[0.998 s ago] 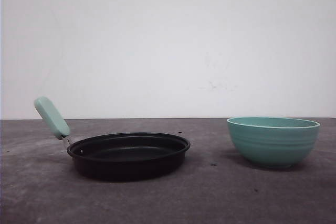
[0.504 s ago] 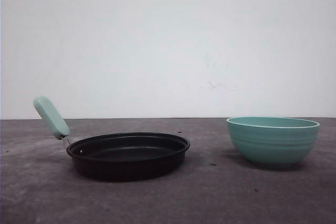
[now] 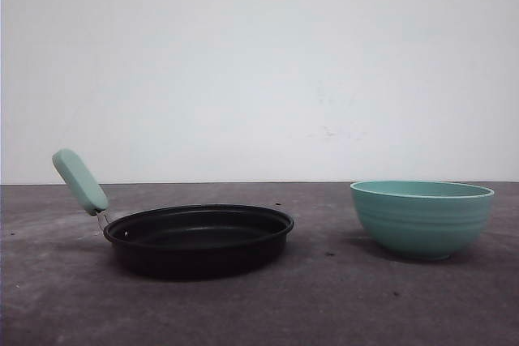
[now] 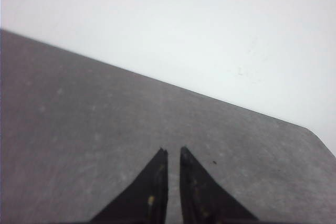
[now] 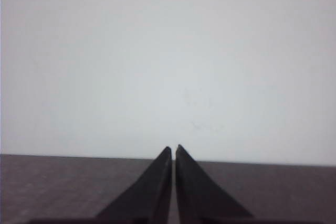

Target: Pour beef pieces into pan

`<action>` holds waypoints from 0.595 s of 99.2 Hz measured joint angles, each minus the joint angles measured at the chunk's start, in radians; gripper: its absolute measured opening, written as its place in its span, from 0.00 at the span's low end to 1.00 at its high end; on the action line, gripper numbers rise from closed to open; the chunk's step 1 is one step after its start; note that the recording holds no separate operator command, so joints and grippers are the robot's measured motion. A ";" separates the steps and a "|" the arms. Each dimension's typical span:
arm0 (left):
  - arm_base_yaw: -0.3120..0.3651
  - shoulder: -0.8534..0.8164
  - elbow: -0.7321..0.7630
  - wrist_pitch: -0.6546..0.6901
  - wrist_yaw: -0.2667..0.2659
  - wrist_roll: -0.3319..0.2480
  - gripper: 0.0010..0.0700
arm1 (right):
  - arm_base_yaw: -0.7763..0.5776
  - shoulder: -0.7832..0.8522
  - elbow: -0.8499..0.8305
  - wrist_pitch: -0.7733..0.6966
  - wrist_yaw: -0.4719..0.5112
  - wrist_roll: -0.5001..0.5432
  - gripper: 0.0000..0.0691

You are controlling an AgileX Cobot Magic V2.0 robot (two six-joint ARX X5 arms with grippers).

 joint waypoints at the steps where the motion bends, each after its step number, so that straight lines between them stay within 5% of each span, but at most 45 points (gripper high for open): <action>1: -0.002 0.012 0.015 -0.005 0.002 0.002 0.01 | 0.000 0.009 0.014 -0.006 -0.006 0.000 0.01; 12: -0.021 0.122 0.150 -0.044 0.030 0.027 0.01 | 0.000 0.117 0.158 -0.084 -0.053 0.000 0.03; 18: -0.034 0.163 0.196 -0.056 0.055 0.034 0.06 | 0.000 0.175 0.227 -0.126 -0.075 -0.001 0.13; 37: -0.072 0.218 0.230 -0.071 0.137 0.032 0.60 | 0.000 0.328 0.384 -0.198 -0.107 0.006 0.81; 49: -0.079 0.220 0.230 -0.119 0.138 0.028 0.78 | 0.000 0.387 0.399 -0.248 -0.108 0.010 0.98; 59: -0.079 0.220 0.230 -0.183 0.138 0.009 0.94 | 0.000 0.440 0.399 -0.325 -0.107 0.020 0.99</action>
